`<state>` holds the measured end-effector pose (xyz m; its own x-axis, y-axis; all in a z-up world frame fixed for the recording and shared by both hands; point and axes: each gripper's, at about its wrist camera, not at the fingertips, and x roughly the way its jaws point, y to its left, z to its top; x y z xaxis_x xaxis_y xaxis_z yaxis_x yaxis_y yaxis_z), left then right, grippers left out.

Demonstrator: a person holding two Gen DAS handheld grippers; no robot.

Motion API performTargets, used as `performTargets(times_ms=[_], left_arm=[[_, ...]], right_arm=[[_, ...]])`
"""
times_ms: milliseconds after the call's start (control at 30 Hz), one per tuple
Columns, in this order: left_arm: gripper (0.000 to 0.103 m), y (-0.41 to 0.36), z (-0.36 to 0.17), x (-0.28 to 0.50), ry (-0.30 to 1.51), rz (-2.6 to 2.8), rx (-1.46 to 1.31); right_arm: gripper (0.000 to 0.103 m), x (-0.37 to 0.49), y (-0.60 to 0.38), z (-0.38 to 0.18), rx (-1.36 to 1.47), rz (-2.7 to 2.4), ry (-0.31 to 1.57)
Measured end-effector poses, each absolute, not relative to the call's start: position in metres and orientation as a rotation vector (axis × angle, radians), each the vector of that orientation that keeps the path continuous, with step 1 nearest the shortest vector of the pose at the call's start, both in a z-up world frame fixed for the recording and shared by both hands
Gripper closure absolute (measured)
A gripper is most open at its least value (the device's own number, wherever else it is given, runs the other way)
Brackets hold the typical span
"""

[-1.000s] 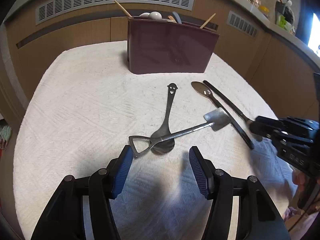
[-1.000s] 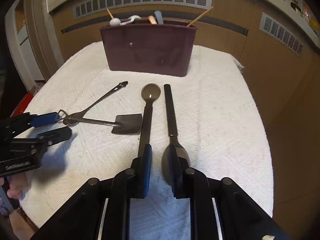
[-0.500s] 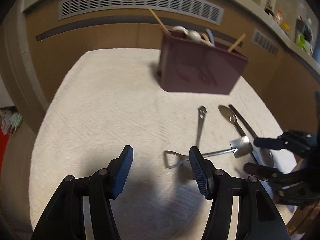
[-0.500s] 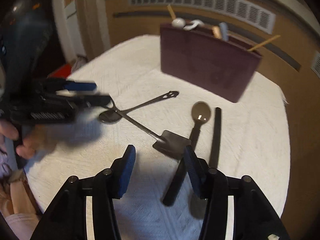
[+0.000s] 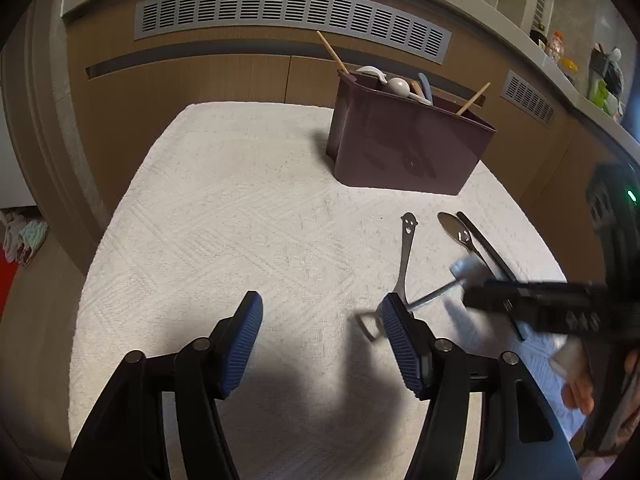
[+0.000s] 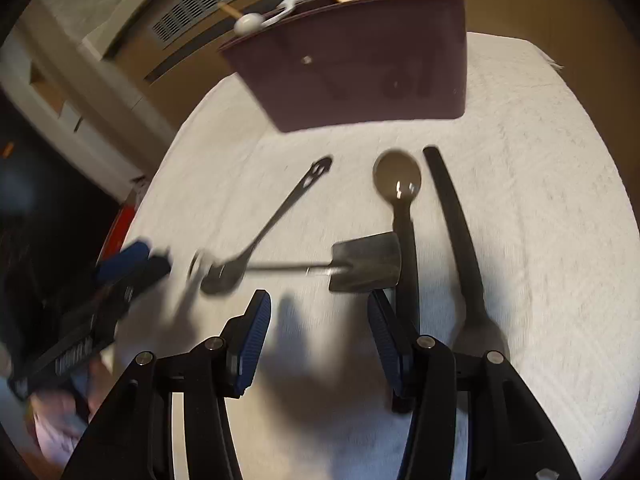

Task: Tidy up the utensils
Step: 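Grasp the shovel-shaped spoon with the right tool while the left tool approaches the smiley-handled spoon, then grasp the smiley-handled metal spoon with the left tool while the right tool lifts the shovel spoon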

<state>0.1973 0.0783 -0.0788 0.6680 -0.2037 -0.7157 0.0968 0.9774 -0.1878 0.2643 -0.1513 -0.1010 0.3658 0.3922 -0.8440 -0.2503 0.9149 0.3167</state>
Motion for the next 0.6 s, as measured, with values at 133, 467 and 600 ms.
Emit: performTargets(times_ms=[133,467,600], left_arm=[[0.036,0.086,-0.079,0.195,0.82,-0.168,-0.166],[0.036,0.099,-0.085,0.192,0.828,-0.166,-0.206],[0.036,0.08,-0.083,0.186,0.805,-0.271,-0.144]], right_arm=[[0.051,0.286,-0.13,-0.102,0.121,0.29,1.082],[0.072,0.282,-0.097,-0.109,-0.156,0.249,0.948],[0.074,0.265,-0.123,-0.097,-0.123,0.331,0.92]])
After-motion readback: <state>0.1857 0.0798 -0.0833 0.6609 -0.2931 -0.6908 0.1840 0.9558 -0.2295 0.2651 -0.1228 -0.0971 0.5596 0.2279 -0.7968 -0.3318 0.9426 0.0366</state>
